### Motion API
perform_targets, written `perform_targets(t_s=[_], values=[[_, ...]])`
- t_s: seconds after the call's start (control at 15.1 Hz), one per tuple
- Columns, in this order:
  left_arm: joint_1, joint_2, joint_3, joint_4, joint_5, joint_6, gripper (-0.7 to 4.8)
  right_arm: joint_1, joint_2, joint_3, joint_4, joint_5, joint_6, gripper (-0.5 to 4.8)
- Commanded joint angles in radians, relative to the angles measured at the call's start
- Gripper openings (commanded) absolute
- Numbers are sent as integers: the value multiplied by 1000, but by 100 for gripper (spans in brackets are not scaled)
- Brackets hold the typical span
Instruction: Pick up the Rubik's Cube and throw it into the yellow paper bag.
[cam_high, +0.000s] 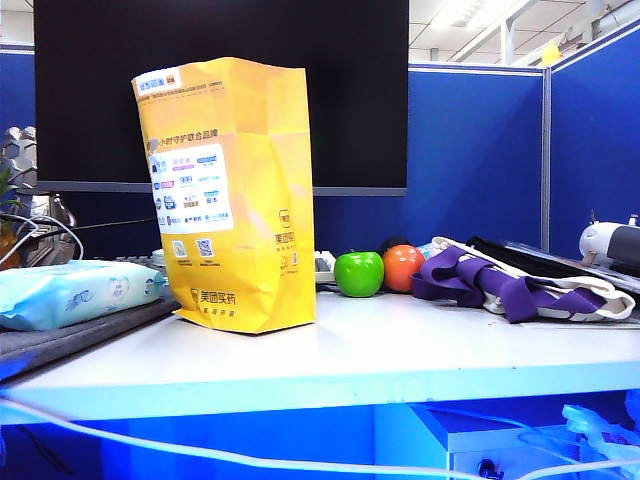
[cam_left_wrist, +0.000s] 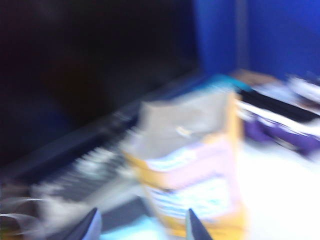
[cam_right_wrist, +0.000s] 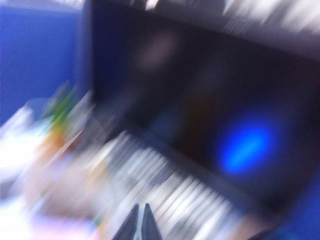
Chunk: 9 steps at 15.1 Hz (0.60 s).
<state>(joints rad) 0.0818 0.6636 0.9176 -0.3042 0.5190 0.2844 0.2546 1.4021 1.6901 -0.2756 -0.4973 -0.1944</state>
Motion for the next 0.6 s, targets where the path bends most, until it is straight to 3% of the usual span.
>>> perform_targets(t_s=[0.07,0.27,0.33,0.46,0.6], values=[[29,-64,-79,6,-37,14,231,0,-286,-491,488,75,100,-5],[42,-83,-224,44,-22,-34,231,0,-413,-923,798,88,180,-5],[42,-85,-280,87,-24,-38,231,0,-413,-1054,910,134,214,-5],[42,-81,-327,125,-56,-44,231,0,-352,-1153,938,190,216,-5],[42,-79,-328,90,-171,-100,226,-1,-280,-1158,871,188,231,-5]])
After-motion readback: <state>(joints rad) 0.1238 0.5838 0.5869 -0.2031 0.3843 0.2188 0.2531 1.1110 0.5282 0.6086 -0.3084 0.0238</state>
